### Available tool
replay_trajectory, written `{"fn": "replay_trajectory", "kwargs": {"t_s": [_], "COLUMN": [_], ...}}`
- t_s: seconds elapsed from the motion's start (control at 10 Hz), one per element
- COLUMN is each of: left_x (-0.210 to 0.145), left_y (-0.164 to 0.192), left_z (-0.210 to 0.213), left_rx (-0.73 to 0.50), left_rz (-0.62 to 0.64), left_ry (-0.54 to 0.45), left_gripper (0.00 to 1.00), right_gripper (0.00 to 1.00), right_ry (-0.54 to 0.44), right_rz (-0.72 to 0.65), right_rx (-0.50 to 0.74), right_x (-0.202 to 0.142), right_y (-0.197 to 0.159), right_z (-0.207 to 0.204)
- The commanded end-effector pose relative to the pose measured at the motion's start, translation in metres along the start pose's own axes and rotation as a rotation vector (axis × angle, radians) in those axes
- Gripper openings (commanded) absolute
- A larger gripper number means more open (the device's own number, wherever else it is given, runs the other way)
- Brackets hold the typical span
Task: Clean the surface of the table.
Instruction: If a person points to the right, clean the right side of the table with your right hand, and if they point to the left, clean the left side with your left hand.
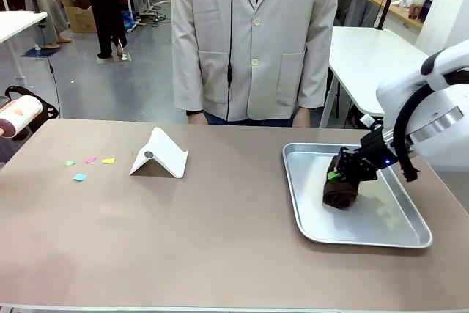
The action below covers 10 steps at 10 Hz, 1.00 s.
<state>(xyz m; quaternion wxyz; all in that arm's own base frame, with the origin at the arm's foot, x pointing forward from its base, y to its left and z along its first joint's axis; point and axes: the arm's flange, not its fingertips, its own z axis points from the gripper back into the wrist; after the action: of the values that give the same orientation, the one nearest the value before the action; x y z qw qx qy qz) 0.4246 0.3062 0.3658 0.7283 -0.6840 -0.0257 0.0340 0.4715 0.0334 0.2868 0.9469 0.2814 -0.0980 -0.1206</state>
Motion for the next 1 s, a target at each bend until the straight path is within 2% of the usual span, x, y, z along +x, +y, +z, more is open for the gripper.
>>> {"fn": "replay_trajectory", "kwargs": {"t_s": [0.0,0.2,0.4,0.5,0.7,0.9], "left_x": [-0.003,-0.003,-0.003,-0.003,-0.003,-0.003], "left_y": [-0.004,-0.004,-0.004,-0.004,-0.004,-0.004], "left_z": [0.000,0.000,0.000,0.000,0.000,0.000], "left_rx": [-0.023,-0.023,-0.023,-0.023,-0.023,-0.023], "left_rz": [-0.010,-0.010,-0.010,-0.010,-0.010,-0.010], "left_ry": [-0.007,-0.007,-0.007,-0.007,-0.007,-0.007], "left_gripper": [0.03,0.03,0.03,0.03,0.03,0.03], "right_gripper": [0.11,0.11,0.11,0.11,0.11,0.11], "right_ry": [-0.052,-0.018,0.064,0.114,0.219,0.311], "right_rz": [-0.107,-0.146,-0.121,-0.091,0.008,0.035], "right_rx": [-0.058,-0.004,0.129,0.219,0.477,0.710], "right_x": [0.010,0.019,0.020,0.020,0.017,0.017], "right_y": [-0.025,-0.043,-0.052,-0.055,-0.059,-0.066], "right_z": [0.004,0.017,0.028,0.034,0.048,0.059]}}
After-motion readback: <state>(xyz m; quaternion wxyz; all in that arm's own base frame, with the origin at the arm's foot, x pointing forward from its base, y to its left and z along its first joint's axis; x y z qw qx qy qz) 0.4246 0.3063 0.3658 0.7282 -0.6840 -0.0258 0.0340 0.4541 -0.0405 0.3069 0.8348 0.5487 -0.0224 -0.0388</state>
